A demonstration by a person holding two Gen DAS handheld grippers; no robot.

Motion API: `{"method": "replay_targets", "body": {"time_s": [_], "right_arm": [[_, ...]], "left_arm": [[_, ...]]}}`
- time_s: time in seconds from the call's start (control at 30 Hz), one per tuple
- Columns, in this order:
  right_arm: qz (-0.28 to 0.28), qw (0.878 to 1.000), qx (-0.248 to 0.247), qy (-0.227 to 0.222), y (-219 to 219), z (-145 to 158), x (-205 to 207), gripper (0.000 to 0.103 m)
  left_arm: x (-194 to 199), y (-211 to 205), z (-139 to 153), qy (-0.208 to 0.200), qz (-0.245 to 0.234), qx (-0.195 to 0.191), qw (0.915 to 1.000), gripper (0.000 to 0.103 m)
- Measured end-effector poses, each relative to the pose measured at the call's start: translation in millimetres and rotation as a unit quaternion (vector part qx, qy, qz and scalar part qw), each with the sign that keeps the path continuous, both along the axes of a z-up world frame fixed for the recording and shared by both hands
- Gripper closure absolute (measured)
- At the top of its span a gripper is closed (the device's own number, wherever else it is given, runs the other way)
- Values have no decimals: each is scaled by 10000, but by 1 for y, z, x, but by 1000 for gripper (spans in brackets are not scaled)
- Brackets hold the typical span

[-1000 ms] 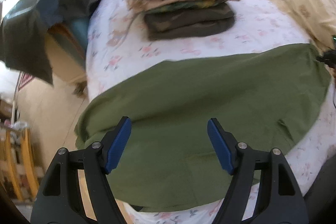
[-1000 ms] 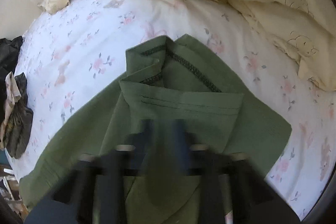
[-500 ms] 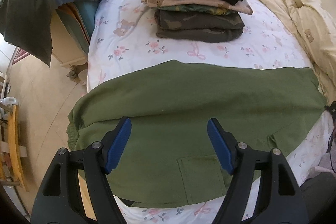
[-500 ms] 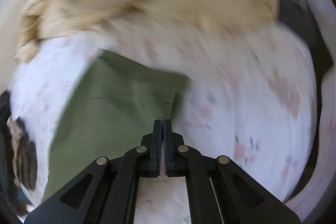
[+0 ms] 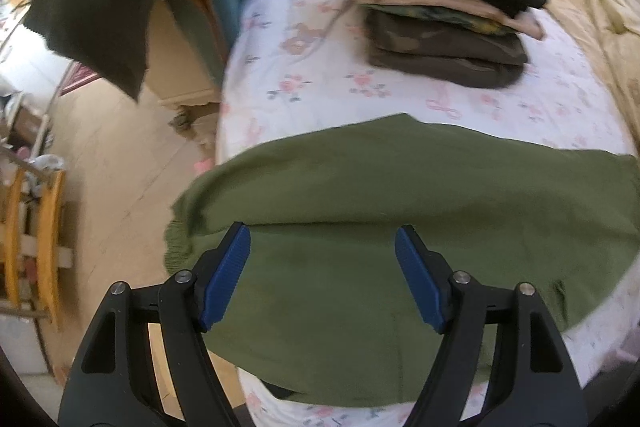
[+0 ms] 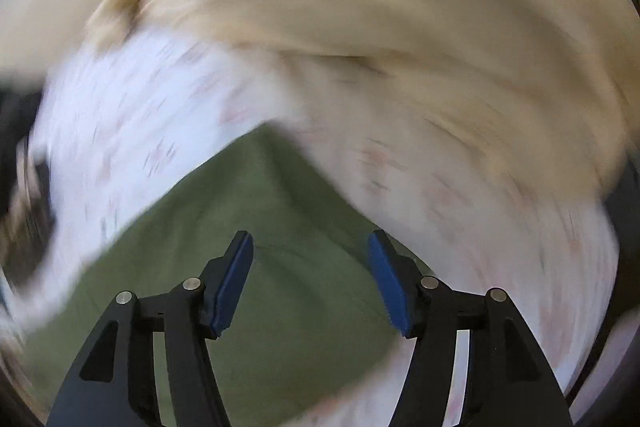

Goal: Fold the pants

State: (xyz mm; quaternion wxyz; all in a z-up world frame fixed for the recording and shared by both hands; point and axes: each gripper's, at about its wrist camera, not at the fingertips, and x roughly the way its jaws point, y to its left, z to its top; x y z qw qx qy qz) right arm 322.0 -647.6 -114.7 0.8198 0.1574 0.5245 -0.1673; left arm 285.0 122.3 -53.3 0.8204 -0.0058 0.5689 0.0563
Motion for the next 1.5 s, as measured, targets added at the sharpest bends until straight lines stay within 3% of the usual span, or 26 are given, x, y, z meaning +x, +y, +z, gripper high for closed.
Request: {"method": "replay_targets", "body": {"time_s": [0.1, 0.13, 0.17, 0.23, 0.27, 0.3, 0.33, 0.43, 0.57, 0.67, 0.73, 0.8, 0.83, 0.93, 1.0, 1.03, 1.1, 1.13, 1.23, 1.3, 1.4, 1.47, 1.5], "right_arm": [[912, 9930, -475, 584, 32, -33, 40, 47], [1093, 9871, -829, 820, 40, -46, 50, 56], [1106, 9788, -1333, 1088, 42, -56, 56, 76], [771, 9717, -1784, 1341, 24, -67, 65, 78], [497, 9687, -1990, 1396, 12, -66, 67, 78], [110, 9579, -2410, 1556, -4, -64, 68, 77], [-123, 9560, -2497, 1536, -16, -57, 67, 76], [-278, 9859, -1421, 839, -21, -29, 58, 76], [795, 9958, -424, 140, 63, 0, 57, 75], [1358, 9896, 449, -159, 146, 2, 45, 74], [1742, 9800, 936, -217, 211, -7, 26, 76], [2181, 9675, 1282, 44, 268, -24, 10, 75], [2565, 9562, 1389, 236, 297, -33, 1, 76], [3686, 9236, 950, 464, 355, -38, -32, 78], [3899, 9164, 617, 661, 364, -49, -44, 78], [3821, 9190, 442, 864, 363, -59, -44, 79], [3560, 9247, 6, 1350, 347, -91, -41, 90], [3501, 9272, 60, 1331, 340, -91, -42, 101], [3069, 9444, -142, 1174, 321, -72, -39, 101], [3000, 9488, 129, 980, 316, -61, -44, 94], [3314, 9363, 526, 1034, 329, -67, -45, 98], [3266, 9335, 126, 1473, 340, -87, -47, 103], [3121, 9343, 151, 1716, 336, -98, -44, 103]], "left_arm": [[3, 10, -7, 61, 187, 135, 9997, 31], [3, 12, -9, 90, 240, 225, 9994, 31], [4, 16, -12, 122, 306, 317, 9990, 31], [5, 21, -13, 125, 378, 383, 9985, 31], [5, 23, -13, 105, 415, 437, 9981, 31], [6, 24, -12, 81, 434, 492, 9978, 31], [6, 25, -11, 52, 466, 527, 9975, 31], [7, 22, -12, 82, 456, 309, 9984, 31], [3, -5, -14, 99, 37, 194, 9998, 31], [-8, -29, -30, 325, -261, 156, 9990, 31], [-20, -43, -41, 398, -206, 235, 9987, 31], [-40, -66, -58, 587, -95, -276, 9978, 31], [-45, -75, -63, 602, -161, -351, 9974, 31], [-65, -117, -91, 654, -682, 106, 9955, 31], [-72, -134, -118, 959, -1017, 463, 9891, 31], [-73, -136, -121, 904, -1077, 532, 9886, 29], [-72, -137, -122, 893, -1069, 603, 9884, 24], [-70, -136, -121, 965, -1020, 552, 9886, 24], [-71, -130, -110, 994, -917, 489, 9896, 25], [-76, -130, -98, 713, -824, 332, 9935, 26], [-77, -144, -95, 531, -1079, 230, 9925, 26], [-77, -152, -121, 1126, -1197, 336, 9858, 25], [-78, -151, -125, 1172, -1216, 351, 9850, 25]]}}
